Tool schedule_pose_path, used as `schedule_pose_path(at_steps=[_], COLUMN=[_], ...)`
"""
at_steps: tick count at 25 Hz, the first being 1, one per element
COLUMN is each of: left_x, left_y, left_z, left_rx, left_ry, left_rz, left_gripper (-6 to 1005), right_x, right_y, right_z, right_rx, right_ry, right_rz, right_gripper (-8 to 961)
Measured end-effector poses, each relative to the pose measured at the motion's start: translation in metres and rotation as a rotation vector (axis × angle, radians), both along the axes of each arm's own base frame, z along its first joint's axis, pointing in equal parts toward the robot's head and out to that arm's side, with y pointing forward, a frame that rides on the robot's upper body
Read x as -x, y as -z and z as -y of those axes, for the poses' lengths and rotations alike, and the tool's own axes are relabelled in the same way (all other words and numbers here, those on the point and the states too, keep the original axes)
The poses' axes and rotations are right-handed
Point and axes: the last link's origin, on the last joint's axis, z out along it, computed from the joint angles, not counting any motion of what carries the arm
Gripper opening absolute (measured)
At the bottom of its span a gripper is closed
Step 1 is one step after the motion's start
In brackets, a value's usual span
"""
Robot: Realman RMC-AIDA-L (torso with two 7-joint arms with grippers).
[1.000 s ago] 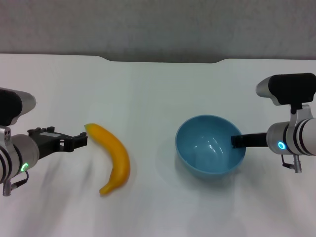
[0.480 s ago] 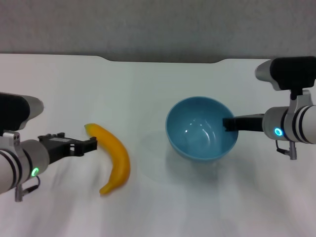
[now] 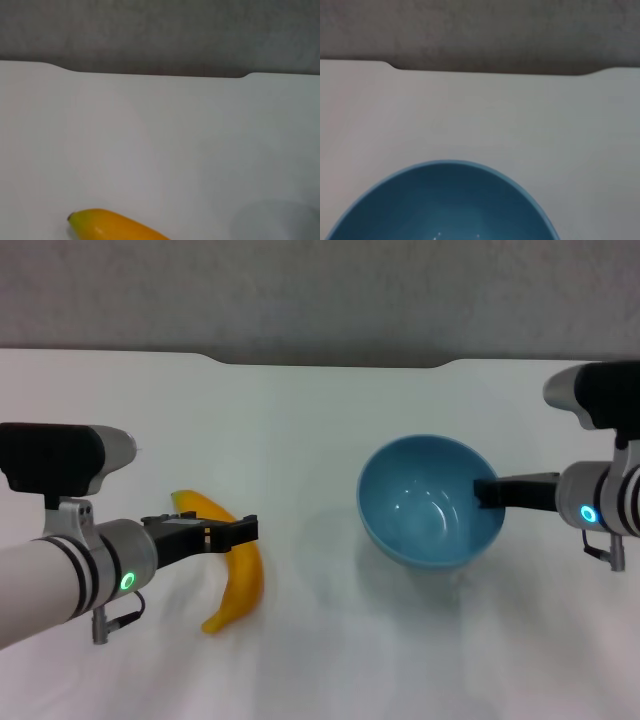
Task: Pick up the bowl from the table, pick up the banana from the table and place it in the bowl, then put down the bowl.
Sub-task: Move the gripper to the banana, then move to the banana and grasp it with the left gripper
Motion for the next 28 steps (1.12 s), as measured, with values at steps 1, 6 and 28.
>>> schedule_pose_path(at_steps=[1, 6, 28], left_x=[0.000, 0.000, 0.006], left_y=[0.001, 0.006, 0.032], left_z=[-0.001, -0.003, -0.003], left_rx=[0.002, -0.024, -0.056], left_ry=[-0.001, 0.013, -0.057], left_rz=[0.004, 0.018, 0.127], left_gripper=[906, 904, 892], right_x=[-0.003, -0.013, -0.007], right_y=[0.000, 0.001, 0.000], right_z=[0.002, 0.009, 0.009], right_rx=[-0.002, -0.011, -0.020], right_ry=[0.006, 0.020, -0.003], right_rz=[0.000, 0.004, -0.005], right_gripper=[33, 33, 33])
